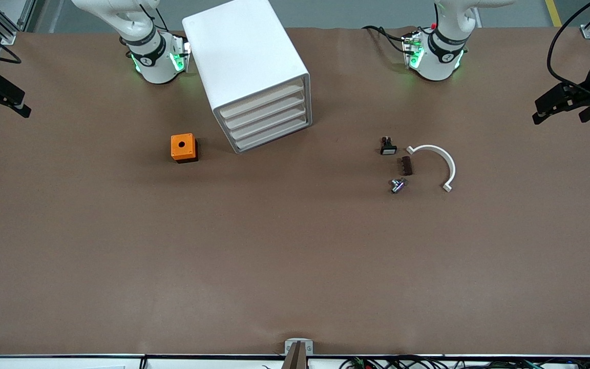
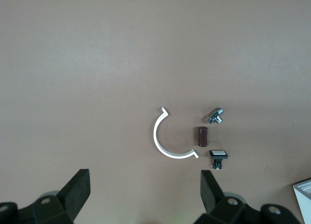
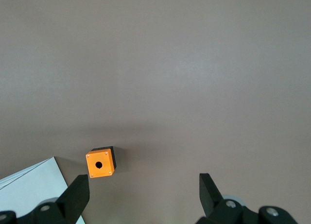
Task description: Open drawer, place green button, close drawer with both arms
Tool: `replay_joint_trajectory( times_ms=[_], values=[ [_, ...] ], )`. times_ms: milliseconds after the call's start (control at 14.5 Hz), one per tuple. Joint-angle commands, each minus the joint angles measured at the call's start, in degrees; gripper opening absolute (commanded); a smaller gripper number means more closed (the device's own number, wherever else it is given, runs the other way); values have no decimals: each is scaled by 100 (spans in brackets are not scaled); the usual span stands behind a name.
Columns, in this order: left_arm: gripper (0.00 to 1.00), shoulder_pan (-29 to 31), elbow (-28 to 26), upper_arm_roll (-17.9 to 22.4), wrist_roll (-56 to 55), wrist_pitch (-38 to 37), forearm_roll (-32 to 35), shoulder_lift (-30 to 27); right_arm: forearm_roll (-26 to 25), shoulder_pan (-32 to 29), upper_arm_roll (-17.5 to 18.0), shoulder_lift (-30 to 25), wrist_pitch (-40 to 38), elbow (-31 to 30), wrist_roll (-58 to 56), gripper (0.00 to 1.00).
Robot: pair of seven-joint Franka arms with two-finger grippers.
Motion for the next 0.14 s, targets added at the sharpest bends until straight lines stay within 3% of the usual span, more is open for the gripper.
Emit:
replay_joint_trajectory(
  times_ms=[0,69],
  values=[
    [100,22,176,-24,72,-127,1,121,3,-34,34,-121,-138,22,-50,100],
    [100,22,185,-24,64,-119,1,130,3,-34,34,-112,-174,40,-50,100]
  ],
)
